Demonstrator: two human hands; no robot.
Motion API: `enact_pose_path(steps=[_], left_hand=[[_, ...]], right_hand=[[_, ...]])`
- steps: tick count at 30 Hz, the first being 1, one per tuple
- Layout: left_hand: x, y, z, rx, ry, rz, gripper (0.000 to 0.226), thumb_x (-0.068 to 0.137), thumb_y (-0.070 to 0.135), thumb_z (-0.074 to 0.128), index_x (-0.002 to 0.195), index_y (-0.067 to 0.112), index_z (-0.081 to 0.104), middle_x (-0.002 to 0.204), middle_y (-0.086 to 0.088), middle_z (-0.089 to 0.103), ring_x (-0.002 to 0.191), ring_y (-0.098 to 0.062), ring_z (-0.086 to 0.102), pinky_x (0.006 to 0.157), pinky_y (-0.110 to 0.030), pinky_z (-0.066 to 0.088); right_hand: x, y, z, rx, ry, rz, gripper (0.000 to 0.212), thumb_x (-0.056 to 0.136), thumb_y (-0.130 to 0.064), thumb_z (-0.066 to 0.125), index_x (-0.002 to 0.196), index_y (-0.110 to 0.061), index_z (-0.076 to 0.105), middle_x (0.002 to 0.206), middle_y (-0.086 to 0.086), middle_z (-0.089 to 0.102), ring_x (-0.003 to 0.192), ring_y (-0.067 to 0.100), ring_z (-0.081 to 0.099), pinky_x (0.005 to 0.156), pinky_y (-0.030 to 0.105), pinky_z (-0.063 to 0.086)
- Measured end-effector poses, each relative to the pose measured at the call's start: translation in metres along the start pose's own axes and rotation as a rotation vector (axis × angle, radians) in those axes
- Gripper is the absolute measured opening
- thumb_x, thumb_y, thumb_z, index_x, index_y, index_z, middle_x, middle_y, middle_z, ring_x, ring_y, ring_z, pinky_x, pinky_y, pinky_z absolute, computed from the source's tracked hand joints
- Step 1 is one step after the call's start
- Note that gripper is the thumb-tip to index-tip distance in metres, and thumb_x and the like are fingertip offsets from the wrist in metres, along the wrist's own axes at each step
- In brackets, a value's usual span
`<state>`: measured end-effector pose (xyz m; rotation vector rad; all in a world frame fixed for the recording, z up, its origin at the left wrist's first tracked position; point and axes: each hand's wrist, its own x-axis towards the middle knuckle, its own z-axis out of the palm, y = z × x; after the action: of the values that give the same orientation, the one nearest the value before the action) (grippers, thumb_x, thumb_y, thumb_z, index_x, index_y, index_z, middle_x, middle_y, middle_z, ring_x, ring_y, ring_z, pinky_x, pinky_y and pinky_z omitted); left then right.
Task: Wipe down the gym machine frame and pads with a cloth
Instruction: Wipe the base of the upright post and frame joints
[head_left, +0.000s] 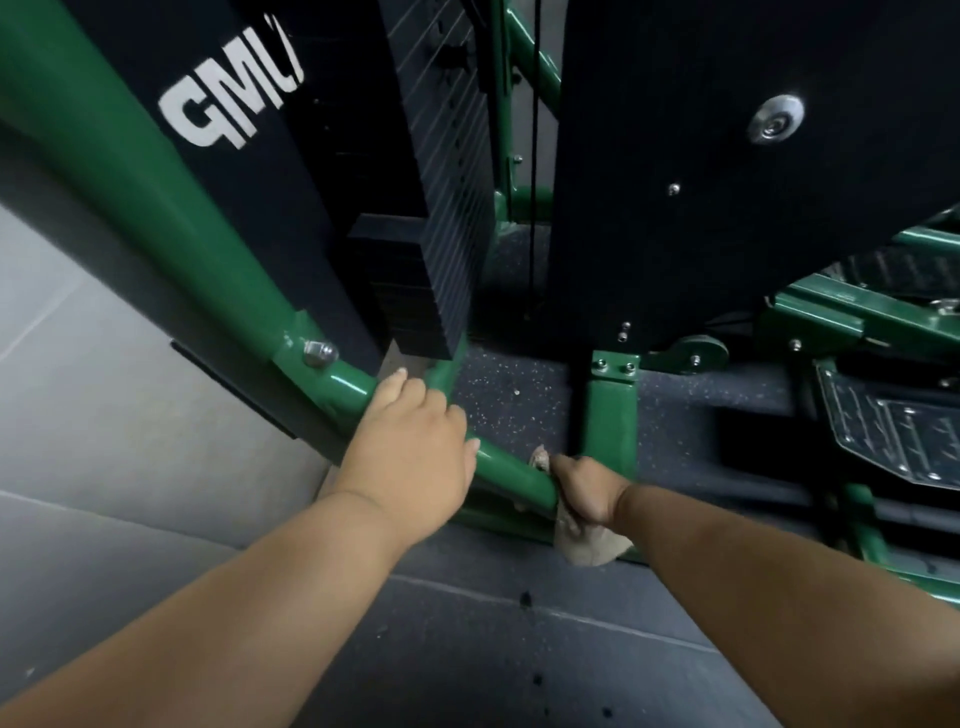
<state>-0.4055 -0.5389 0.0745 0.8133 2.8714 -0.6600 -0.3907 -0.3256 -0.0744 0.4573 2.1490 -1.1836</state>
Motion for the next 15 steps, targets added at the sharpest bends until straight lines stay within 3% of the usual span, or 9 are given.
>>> enact_pose_path(steps=[2, 4, 7, 9, 12, 14, 15], left_hand=[[0.013, 0.002, -0.001, 0.027, -0.016, 0.015, 0.058, 0.108, 0.054, 0.022, 0.114, 0.02, 0.068, 0.108, -0.004, 0.067, 0.106, -0.027, 0.057, 0.107, -0.044, 0.035], [0.027, 0.002, -0.007, 0.06, -0.057, 0.026, 0.058, 0.109, 0.057, 0.023, 0.107, 0.021, 0.068, 0.104, -0.003, 0.068, 0.1, -0.026, 0.059, 0.094, -0.043, 0.039], [0.042, 0.002, -0.009, 0.112, -0.135, 0.041, 0.062, 0.108, 0.06, 0.021, 0.095, 0.02, 0.066, 0.095, -0.004, 0.064, 0.086, -0.026, 0.057, 0.081, -0.04, 0.043], [0.045, 0.005, -0.008, 0.114, -0.184, 0.038, 0.07, 0.106, 0.065, 0.015, 0.079, 0.019, 0.061, 0.08, 0.0, 0.058, 0.075, -0.023, 0.053, 0.068, -0.036, 0.042], [0.048, 0.011, -0.009, 0.121, -0.217, 0.021, 0.078, 0.104, 0.071, 0.012, 0.072, 0.02, 0.062, 0.071, 0.002, 0.059, 0.068, -0.019, 0.054, 0.057, -0.033, 0.035], [0.052, 0.015, -0.009, 0.118, -0.266, 0.025, 0.082, 0.102, 0.073, 0.01, 0.072, 0.02, 0.064, 0.071, 0.003, 0.061, 0.066, -0.018, 0.056, 0.055, -0.031, 0.039], [0.054, 0.016, -0.007, 0.119, -0.296, 0.038, 0.084, 0.101, 0.074, 0.008, 0.073, 0.02, 0.066, 0.071, 0.003, 0.062, 0.067, -0.018, 0.058, 0.056, -0.031, 0.043]], right_hand=[[-0.002, 0.017, -0.002, -0.01, 0.024, 0.046, 0.059, 0.111, -0.044, 0.028, 0.076, -0.015, 0.066, 0.071, 0.008, 0.07, 0.083, 0.028, 0.065, 0.089, 0.035, 0.049], [-0.003, 0.029, 0.0, 0.008, 0.024, 0.073, 0.058, 0.111, -0.041, 0.028, 0.073, -0.013, 0.062, 0.061, 0.007, 0.067, 0.073, 0.026, 0.066, 0.082, 0.033, 0.05], [0.007, 0.035, 0.005, 0.05, 0.022, 0.024, 0.041, 0.112, -0.031, 0.034, 0.103, -0.005, 0.064, 0.098, 0.022, 0.071, 0.094, 0.032, 0.067, 0.088, 0.036, 0.052], [0.016, 0.033, 0.009, 0.101, 0.022, -0.024, 0.039, 0.111, -0.031, 0.038, 0.108, 0.0, 0.063, 0.106, 0.025, 0.07, 0.096, 0.03, 0.066, 0.089, 0.04, 0.052], [0.026, 0.036, 0.012, 0.077, 0.041, -0.101, 0.041, 0.11, -0.032, 0.04, 0.091, -0.003, 0.062, 0.085, 0.01, 0.066, 0.079, 0.018, 0.057, 0.079, 0.037, 0.052], [0.03, 0.042, 0.008, 0.026, 0.067, -0.139, 0.039, 0.111, -0.033, 0.04, 0.083, -0.015, 0.061, 0.08, -0.004, 0.064, 0.076, 0.011, 0.057, 0.074, 0.025, 0.048], [0.033, 0.047, 0.006, -0.02, 0.088, -0.156, 0.041, 0.111, -0.036, 0.04, 0.083, -0.017, 0.062, 0.082, -0.003, 0.068, 0.078, 0.013, 0.06, 0.075, 0.024, 0.048]])
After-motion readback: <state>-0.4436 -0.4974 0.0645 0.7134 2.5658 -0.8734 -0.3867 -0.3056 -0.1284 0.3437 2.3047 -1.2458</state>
